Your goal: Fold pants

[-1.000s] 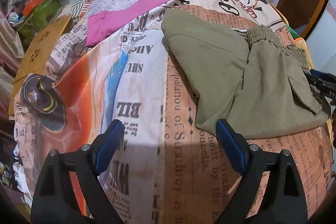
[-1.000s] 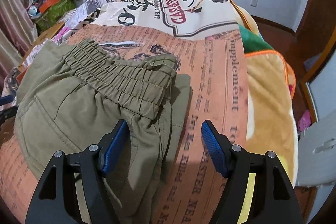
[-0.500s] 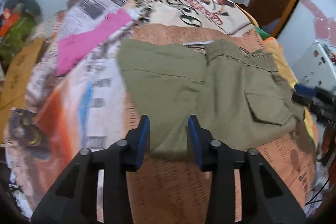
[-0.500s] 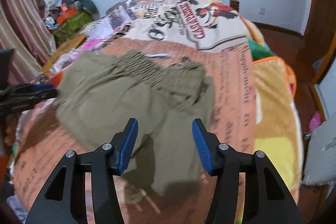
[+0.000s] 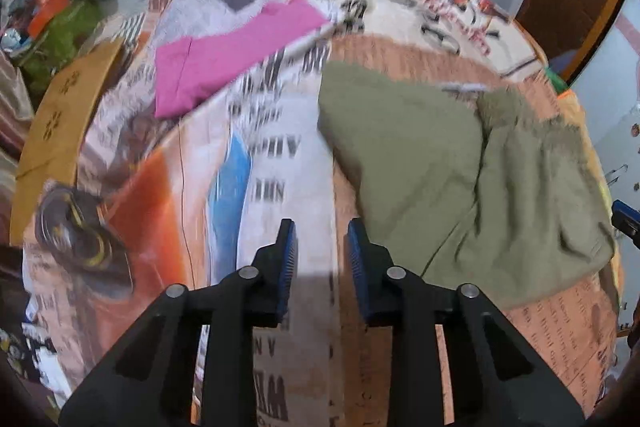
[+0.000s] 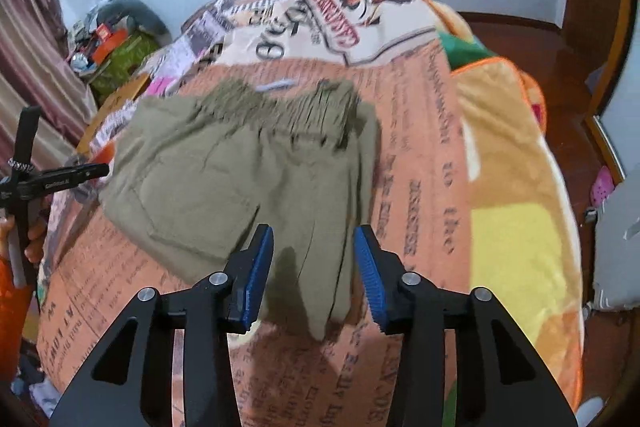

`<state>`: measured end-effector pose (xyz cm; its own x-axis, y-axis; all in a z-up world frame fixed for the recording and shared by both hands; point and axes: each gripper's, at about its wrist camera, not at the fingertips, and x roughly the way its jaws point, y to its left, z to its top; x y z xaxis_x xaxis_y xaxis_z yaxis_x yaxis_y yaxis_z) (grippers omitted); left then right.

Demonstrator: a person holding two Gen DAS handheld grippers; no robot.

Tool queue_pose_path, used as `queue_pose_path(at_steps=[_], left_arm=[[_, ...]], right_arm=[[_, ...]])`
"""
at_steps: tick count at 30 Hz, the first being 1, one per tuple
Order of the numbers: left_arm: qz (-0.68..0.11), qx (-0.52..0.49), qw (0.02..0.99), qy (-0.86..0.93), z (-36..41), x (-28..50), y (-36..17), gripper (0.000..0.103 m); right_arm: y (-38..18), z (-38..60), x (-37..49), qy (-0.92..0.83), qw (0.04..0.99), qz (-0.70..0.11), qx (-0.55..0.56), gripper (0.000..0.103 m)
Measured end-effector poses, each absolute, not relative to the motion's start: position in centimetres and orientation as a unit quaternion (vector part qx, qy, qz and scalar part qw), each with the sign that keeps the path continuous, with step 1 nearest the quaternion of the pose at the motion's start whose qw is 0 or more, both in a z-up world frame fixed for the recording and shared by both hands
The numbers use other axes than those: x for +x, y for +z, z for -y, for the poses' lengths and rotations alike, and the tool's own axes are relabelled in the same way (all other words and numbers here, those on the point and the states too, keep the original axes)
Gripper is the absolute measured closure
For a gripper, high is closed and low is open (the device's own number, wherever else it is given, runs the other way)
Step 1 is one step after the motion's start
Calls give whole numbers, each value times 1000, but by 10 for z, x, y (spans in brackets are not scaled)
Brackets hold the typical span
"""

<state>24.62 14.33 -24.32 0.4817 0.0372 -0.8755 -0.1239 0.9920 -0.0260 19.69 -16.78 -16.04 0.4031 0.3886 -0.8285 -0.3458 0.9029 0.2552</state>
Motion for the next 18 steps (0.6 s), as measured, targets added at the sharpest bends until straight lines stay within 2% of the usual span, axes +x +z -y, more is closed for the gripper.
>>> queue_pose_path(at_steps=[5,13,18], left_arm=[[-487,-28,873,15,-121,271,-228,75],[-526,-18,850,2,-110,314,-270,75],[-523,-11,852,9,-123,305,-268,75]], right_arm=[[-148,153,219,224,851,-474,12,64],[-173,120,253,245,836,-491,-3,64],[-187,125,254,242,832,-499,-10,64]])
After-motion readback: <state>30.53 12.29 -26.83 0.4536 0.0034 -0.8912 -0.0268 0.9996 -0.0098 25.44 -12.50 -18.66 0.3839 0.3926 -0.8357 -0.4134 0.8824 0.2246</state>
